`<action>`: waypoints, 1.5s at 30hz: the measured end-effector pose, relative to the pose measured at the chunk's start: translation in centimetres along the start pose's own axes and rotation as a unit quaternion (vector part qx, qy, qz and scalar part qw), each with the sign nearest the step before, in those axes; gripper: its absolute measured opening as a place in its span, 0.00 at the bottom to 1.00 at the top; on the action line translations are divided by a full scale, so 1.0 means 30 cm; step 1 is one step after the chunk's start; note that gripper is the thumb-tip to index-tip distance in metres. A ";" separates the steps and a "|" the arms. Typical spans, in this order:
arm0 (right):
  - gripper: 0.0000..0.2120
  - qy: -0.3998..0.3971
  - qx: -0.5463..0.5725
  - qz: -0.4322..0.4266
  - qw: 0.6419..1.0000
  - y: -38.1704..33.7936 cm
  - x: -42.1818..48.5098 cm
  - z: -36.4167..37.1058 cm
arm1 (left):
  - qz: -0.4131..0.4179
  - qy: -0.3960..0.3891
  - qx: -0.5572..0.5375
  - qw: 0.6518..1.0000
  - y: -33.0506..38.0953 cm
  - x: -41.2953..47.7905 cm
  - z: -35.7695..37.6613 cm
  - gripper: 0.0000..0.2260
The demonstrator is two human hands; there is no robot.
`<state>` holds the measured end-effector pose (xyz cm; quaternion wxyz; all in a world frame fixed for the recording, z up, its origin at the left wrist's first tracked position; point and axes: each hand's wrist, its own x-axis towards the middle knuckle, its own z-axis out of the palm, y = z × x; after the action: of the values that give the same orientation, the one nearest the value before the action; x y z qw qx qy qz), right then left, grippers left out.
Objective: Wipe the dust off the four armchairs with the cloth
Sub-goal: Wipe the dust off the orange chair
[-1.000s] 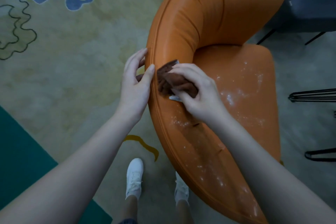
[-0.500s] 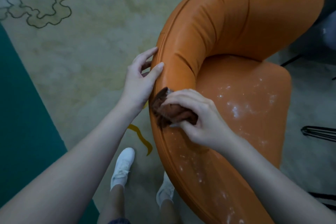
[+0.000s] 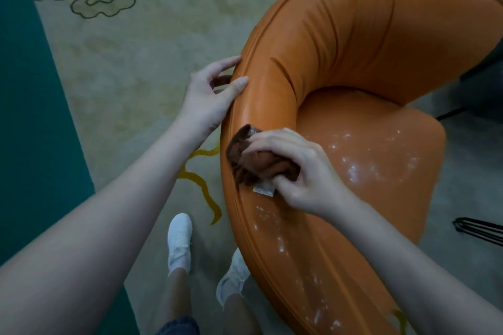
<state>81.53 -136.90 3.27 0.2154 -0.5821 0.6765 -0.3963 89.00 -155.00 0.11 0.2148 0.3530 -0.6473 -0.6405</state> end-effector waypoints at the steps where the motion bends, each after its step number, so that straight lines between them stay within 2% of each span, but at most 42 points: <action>1: 0.20 0.031 0.009 0.017 0.999 0.010 0.005 -0.004 | 0.001 0.001 -0.002 1.000 0.000 -0.002 0.003 0.18; 3: 0.17 0.105 0.008 0.053 0.993 0.034 0.034 -0.004 | 0.002 0.006 0.002 1.000 0.000 -0.004 0.007 0.19; 5: 0.14 0.136 0.007 0.067 0.988 0.044 0.057 0.006 | 0.005 0.011 0.013 1.000 0.003 -0.004 0.010 0.19; 7: 0.15 0.116 0.002 0.054 0.992 0.035 0.040 0.018 | 0.010 0.010 0.018 1.000 0.004 -0.006 0.012 0.18; 10: 0.21 0.044 -0.005 0.027 0.999 0.000 -0.021 0.031 | 0.011 0.007 0.019 1.000 0.005 -0.007 0.015 0.17; 12: 0.23 0.032 0.000 0.028 0.999 -0.005 -0.056 0.031 | 0.008 0.012 0.022 1.000 0.006 -0.010 0.019 0.16; 15: 0.23 0.085 0.002 0.067 0.994 0.012 -0.090 0.031 | 0.005 0.023 0.043 0.999 0.012 -0.011 0.032 0.16; 19: 0.15 0.186 0.006 0.133 0.974 0.012 -0.071 0.046 | -0.008 0.019 0.042 0.999 0.018 -0.012 0.027 0.15; 22: 0.11 0.206 0.013 0.137 0.969 -0.001 0.001 0.047 | -0.008 0.001 0.037 0.999 0.023 -0.005 0.007 0.16; 25: 0.11 0.170 0.006 0.121 0.978 -0.010 0.067 0.029 | -0.008 -0.019 0.019 1.000 0.032 -0.002 -0.014 0.16; 31: 0.14 0.014 -0.021 0.065 0.998 -0.019 0.132 -0.007 | -0.020 -0.046 -0.028 0.998 0.036 0.001 -0.038 0.16; 37: 0.14 -0.024 -0.003 0.090 0.996 -0.056 0.075 -0.008 | -0.037 -0.042 -0.033 0.998 0.040 0.003 -0.035 0.16; 39: 0.14 -0.006 0.013 0.114 0.993 -0.062 0.046 -0.004 | -0.038 -0.039 -0.015 0.998 0.046 0.003 -0.028 0.16; 42: 0.11 0.086 0.025 0.135 0.987 -0.050 0.021 0.010 | -0.027 -0.021 0.019 0.999 0.047 0.002 -0.007 0.17; 45: 0.10 0.129 0.026 0.139 0.981 -0.037 -0.015 0.046 | -0.030 -0.002 0.037 0.999 0.044 -0.007 0.015 0.17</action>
<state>83.37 -136.88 3.24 0.1942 -0.4203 0.7628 -0.4515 88.57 -154.62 1.40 0.1813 0.3787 -0.6600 -0.6230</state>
